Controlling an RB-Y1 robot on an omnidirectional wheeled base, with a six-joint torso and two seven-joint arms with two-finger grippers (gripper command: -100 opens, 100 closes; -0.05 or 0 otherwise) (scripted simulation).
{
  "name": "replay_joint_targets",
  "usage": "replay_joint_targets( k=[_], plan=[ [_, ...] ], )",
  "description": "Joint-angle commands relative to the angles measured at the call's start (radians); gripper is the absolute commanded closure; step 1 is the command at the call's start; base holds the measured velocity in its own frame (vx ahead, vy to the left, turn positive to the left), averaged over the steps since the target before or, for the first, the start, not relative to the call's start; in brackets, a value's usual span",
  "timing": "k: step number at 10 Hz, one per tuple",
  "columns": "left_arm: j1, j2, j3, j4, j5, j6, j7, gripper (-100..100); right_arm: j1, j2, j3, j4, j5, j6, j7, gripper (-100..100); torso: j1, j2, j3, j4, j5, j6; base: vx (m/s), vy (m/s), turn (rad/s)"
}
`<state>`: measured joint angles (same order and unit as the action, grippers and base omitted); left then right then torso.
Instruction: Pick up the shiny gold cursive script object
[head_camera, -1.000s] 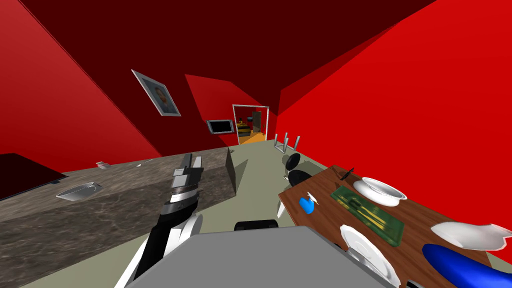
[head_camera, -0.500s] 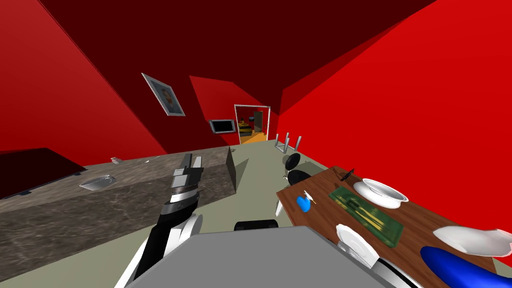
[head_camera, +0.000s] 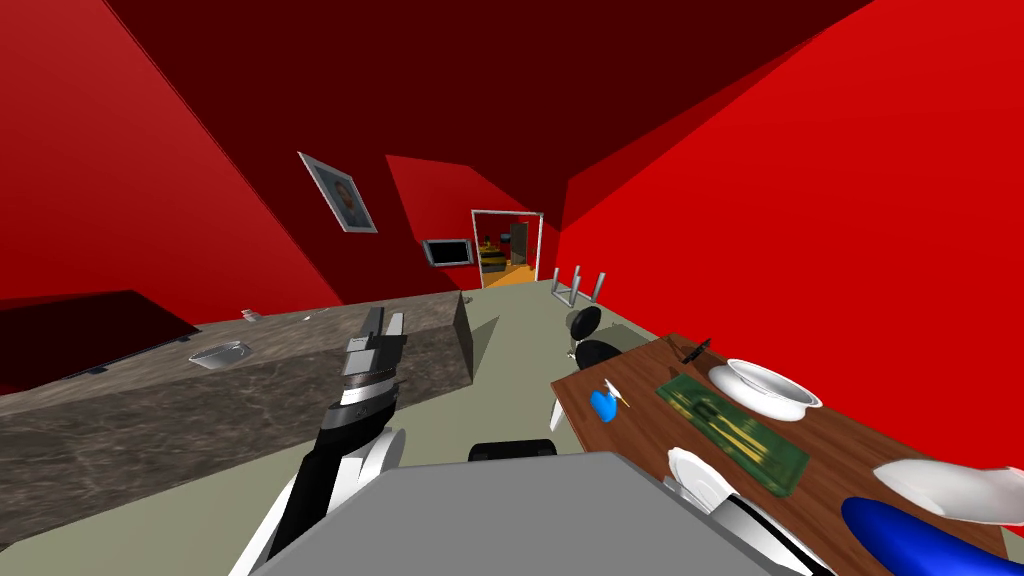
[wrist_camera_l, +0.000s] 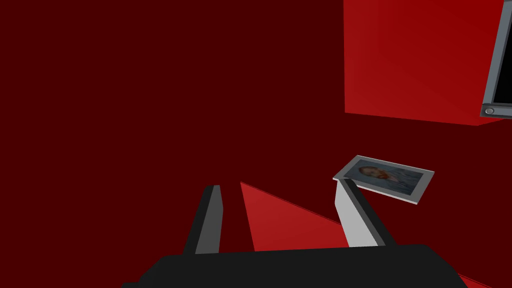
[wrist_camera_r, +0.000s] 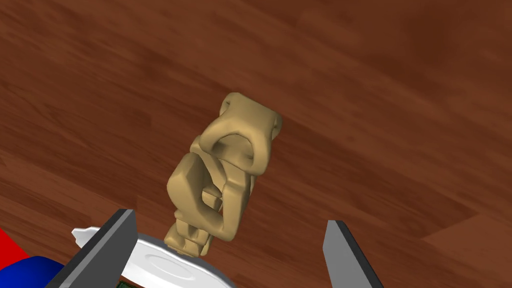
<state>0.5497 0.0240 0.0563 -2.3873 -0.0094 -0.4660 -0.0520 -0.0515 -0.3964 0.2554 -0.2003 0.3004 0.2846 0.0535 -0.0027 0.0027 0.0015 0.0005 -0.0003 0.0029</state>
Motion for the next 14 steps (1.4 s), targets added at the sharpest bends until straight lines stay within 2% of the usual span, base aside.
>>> replay_joint_targets(
  k=[1, 4, 5, 9, 10, 11, 12, 13, 14],
  plan=[
    [0.0, 0.0, 0.0, 0.0, 0.0, 0.0, 0.0, 0, 0.013, -0.001, -0.005, -0.029, -0.009, 0.027, 0.018, -100, 0.0, 0.0, 0.0, 0.0, 0.0, 0.0, -0.025, -0.025, -0.009],
    [0.0, 0.0, 0.0, 0.0, 0.0, 0.0, 0.0, 0, 0.006, 0.0, -0.004, -0.015, -0.003, 0.018, 0.008, -100, 0.003, -0.002, -0.001, 0.0, 0.001, 0.0, -0.004, -0.001, -0.003],
    [0.0, 0.0, 0.0, 0.0, 0.0, 0.0, 0.0, 0, 0.007, 0.0, -0.004, -0.017, -0.004, 0.02, 0.01, 100, 0.003, -0.002, -0.001, 0.0, 0.001, 0.0, 0.0, 0.0, 0.0],
    [0.0, 0.0, 0.0, 0.0, 0.0, 0.0, 0.0, 0, 0.008, -0.002, -0.004, -0.015, -0.004, 0.022, 0.009, 100, 0.002, -0.004, -0.002, 0.0, -0.002, -0.002, -0.001, -0.001, -0.004],
    [0.0, 0.0, 0.0, 0.0, 0.0, 0.0, 0.0, 0, 0.008, -0.002, -0.004, -0.015, -0.004, 0.022, 0.009, 0, 0.001, -0.004, -0.002, 0.0, -0.002, -0.002, 0.0, 0.0, 0.0],
    [0.0, 0.0, 0.0, 0.0, 0.0, 0.0, 0.0, 0, 0.031, -0.017, 0.009, -0.059, -0.036, 0.031, 0.032, 100, 0.001, -0.004, -0.002, 0.0, -0.002, -0.002, 0.017, 0.025, -0.026],
    [0.0, 0.0, 0.0, 0.0, 0.0, 0.0, 0.0, 0, 0.031, -0.017, 0.009, -0.063, -0.036, 0.031, 0.032, 100, 0.002, -0.004, -0.002, 0.0, -0.002, -0.002, 0.031, 0.037, -0.027],
    [0.0, 0.0, 0.0, 0.0, 0.0, 0.0, 0.0, 0, 0.068, -0.05, 0.037, -0.118, -0.089, 0.038, 0.059, 100, 0.003, -0.006, -0.003, -0.001, -0.002, -0.002, 0.069, 0.072, -0.084],
    [0.0, 0.0, 0.0, 0.0, 0.0, 0.0, 0.0, 0, 0.068, -0.05, 0.037, -0.118, -0.089, 0.038, 0.059, 100, 0.005, -0.008, -0.004, -0.001, -0.001, -0.002, 0.06, 0.059, -0.05]
  ],
)
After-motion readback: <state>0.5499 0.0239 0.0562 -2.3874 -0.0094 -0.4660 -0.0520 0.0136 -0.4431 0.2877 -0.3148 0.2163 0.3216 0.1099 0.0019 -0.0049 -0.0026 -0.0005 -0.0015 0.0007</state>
